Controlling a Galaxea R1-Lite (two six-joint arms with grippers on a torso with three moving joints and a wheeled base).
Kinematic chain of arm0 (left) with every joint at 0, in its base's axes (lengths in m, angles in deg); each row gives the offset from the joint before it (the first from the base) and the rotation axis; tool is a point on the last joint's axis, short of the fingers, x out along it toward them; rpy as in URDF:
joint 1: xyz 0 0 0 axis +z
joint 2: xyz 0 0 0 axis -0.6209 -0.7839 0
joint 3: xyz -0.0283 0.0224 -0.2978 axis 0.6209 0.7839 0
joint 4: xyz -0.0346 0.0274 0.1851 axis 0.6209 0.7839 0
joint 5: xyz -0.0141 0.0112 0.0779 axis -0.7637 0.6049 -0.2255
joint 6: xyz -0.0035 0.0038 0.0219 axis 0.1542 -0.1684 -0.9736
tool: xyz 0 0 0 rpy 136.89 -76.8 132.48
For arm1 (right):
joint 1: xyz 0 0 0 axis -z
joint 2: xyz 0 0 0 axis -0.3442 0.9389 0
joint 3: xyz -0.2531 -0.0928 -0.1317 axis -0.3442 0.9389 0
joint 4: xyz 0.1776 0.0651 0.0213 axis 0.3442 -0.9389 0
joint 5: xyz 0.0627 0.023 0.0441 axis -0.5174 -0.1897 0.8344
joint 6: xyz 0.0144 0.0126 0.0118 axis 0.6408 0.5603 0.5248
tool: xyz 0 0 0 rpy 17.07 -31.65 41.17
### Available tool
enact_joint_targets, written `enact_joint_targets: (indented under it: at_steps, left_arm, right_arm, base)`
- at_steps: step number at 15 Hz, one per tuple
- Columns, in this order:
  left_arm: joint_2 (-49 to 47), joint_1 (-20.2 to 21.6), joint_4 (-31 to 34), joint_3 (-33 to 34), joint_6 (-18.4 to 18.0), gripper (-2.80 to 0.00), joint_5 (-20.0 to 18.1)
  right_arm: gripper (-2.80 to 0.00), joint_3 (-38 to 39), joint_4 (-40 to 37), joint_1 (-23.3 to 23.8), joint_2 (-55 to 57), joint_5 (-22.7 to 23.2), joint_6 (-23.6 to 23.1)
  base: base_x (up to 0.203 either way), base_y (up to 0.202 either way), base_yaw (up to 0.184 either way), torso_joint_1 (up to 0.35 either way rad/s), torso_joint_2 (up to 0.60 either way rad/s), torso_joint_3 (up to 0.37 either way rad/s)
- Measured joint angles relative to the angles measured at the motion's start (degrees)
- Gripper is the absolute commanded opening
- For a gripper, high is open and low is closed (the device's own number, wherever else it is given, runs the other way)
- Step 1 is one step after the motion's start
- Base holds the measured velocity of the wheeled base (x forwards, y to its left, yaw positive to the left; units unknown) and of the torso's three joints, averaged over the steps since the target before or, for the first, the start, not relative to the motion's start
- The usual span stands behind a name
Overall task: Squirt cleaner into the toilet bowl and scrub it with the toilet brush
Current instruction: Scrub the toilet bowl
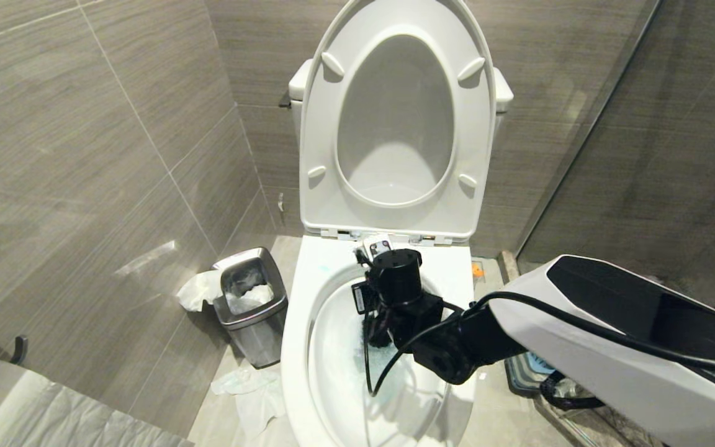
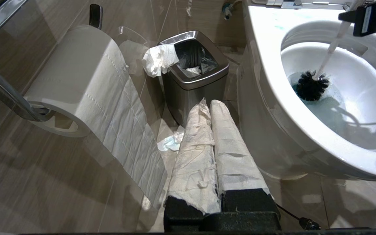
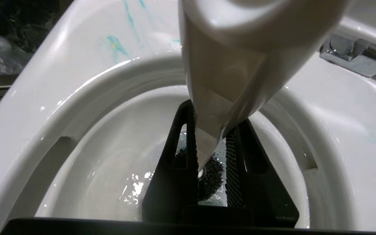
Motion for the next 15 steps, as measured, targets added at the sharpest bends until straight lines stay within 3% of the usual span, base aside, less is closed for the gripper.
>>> enact_joint_targets:
  at_steps: [7,15]
  left_arm:
    - [0.00,0.00,0.00,0.00,-0.02,-2.80,-0.02]
    - [0.00,0.00,-0.02,0.00,-0.02,-2.80,0.00]
  right_arm:
    - [-2.80,1.59,-0.34,-0.32,-2.91,-0.79,-0.02]
    - [-2.80,19.11,-4.45,-1.81,-25.01,-0.34,-0.81]
  base:
    - [0.000,0.000,0.000,0.000,0.00,0.000]
    - [0.000,0.000,0.000,0.000,0.00,0.000]
